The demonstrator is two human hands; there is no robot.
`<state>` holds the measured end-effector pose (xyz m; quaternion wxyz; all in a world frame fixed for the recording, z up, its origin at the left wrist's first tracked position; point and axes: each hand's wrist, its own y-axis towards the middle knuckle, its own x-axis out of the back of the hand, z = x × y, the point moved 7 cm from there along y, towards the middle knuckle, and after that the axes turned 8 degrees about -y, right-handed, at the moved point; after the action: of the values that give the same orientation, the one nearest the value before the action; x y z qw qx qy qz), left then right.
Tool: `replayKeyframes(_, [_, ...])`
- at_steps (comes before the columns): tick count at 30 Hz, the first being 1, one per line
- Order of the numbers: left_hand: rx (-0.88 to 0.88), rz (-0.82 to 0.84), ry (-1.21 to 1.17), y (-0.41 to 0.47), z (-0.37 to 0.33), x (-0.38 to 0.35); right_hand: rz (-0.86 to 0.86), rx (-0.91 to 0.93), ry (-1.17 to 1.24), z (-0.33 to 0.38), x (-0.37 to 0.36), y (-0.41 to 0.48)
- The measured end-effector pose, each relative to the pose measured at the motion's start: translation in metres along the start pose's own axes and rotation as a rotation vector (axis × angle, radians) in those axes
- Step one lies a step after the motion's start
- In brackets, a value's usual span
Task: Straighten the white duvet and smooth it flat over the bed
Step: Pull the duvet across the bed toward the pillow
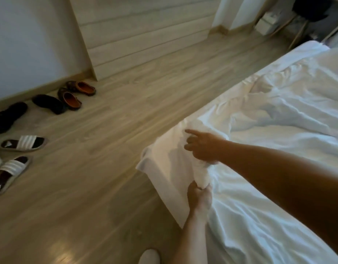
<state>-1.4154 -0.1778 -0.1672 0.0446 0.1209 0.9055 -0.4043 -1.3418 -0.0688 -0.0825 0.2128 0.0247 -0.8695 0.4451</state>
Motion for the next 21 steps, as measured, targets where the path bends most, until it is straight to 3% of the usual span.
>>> replayKeyframes(2, [-0.076, 0.014, -0.015, -0.004, -0.007, -0.014, -0.069, 0.019, 0.033, 0.004, -0.018, -0.034])
replayKeyframes(3, [-0.121, 0.036, 0.042, -0.009, -0.010, -0.021, -0.001, -0.042, 0.137, 0.003, -0.037, -0.052])
replayKeyframes(5, [-0.177, 0.126, 0.297, -0.026, -0.023, -0.045, 0.043, -0.153, 0.255, 0.004, -0.072, -0.096])
replayKeyframes(8, [-0.321, 0.253, 0.711, -0.055, -0.041, -0.087, 0.019, -0.424, 0.328, 0.000, -0.107, -0.164])
replayKeyframes(10, [-0.504, 0.215, 0.960, -0.082, -0.060, -0.122, 0.113, -0.607, 0.447, 0.012, -0.144, -0.213])
replayKeyframes(13, [-0.706, 0.213, 1.131, -0.125, -0.068, -0.184, 0.062, -0.988, 0.685, 0.031, -0.189, -0.310])
replayKeyframes(14, [-0.780, 0.220, 1.179, -0.141, -0.064, -0.208, 0.029, -1.075, 0.660, 0.040, -0.200, -0.348])
replayKeyframes(18, [-1.192, 0.316, 1.363, -0.234, -0.022, -0.319, -0.102, -1.132, 0.395, 0.101, -0.233, -0.502])
replayKeyframes(21, [-1.227, 0.550, 1.461, -0.316, 0.044, -0.398, -0.105, -1.104, 0.430, 0.176, -0.271, -0.611])
